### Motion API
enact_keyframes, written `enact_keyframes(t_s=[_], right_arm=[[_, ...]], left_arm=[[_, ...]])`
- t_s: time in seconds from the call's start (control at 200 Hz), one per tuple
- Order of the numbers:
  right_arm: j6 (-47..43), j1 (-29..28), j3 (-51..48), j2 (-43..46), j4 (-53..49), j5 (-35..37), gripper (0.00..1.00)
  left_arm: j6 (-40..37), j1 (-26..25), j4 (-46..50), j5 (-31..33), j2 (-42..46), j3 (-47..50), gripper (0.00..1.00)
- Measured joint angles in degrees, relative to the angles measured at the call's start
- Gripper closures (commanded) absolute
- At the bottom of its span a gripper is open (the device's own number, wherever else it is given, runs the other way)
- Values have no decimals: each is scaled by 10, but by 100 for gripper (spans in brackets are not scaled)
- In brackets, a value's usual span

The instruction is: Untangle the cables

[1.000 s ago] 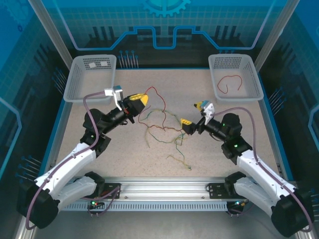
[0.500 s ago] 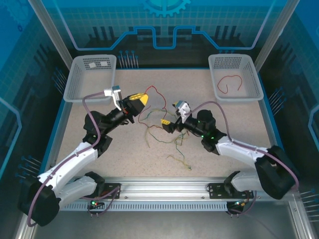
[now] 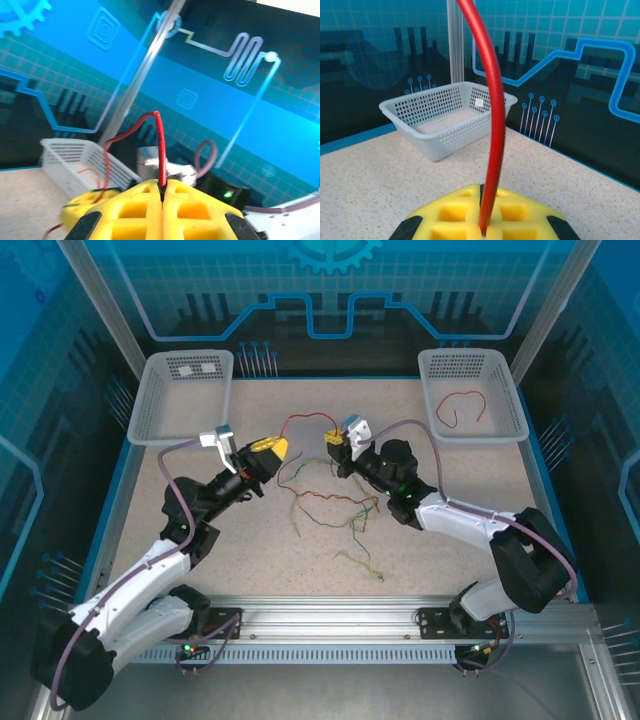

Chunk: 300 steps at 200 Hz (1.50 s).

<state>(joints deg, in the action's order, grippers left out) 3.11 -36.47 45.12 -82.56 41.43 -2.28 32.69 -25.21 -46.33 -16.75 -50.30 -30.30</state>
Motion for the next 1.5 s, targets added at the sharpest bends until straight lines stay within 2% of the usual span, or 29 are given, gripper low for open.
enact_keyframes(t_s=[0.105,0.28,0.47,0.69,0.901,0.946,1.016,1.106,1.186,1.241,1.306,1.471,1.501], right_arm=[[73,24,1,43,-12,-30,100],[213,82,27,80,-13,-74,100],[326,94,68,81,-25,-120,100],[423,107,89,73,-35,-164,100],[460,128,91,74,-64,-173,100],[460,133,91,80,-77,-166,100],[445,136,91,92,-113,-145,100],[425,137,92,112,-164,-107,100],[406,144,92,130,-207,-67,100],[390,153,92,142,-233,-41,100],[377,170,92,152,-258,-19,100],[362,248,83,156,-303,6,100],[362,263,80,157,-309,10,100]], left_arm=[[-34,2,38,27,10,4,100],[-83,-5,74,8,-49,4,100],[-140,-73,95,-12,-162,-12,100],[-147,-84,21,1,-255,-13,100],[-146,-84,-3,11,-268,-13,100],[-146,-84,-3,11,-264,-13,87],[-146,-84,-2,10,-251,-13,84],[-148,-84,8,10,-218,-13,67],[-149,-84,21,16,-175,-13,65],[-151,-84,26,26,-139,-13,57],[-162,-84,27,41,-95,-10,53],[-197,-84,61,75,-14,-5,45],[-200,-84,68,82,-4,-1,41]])
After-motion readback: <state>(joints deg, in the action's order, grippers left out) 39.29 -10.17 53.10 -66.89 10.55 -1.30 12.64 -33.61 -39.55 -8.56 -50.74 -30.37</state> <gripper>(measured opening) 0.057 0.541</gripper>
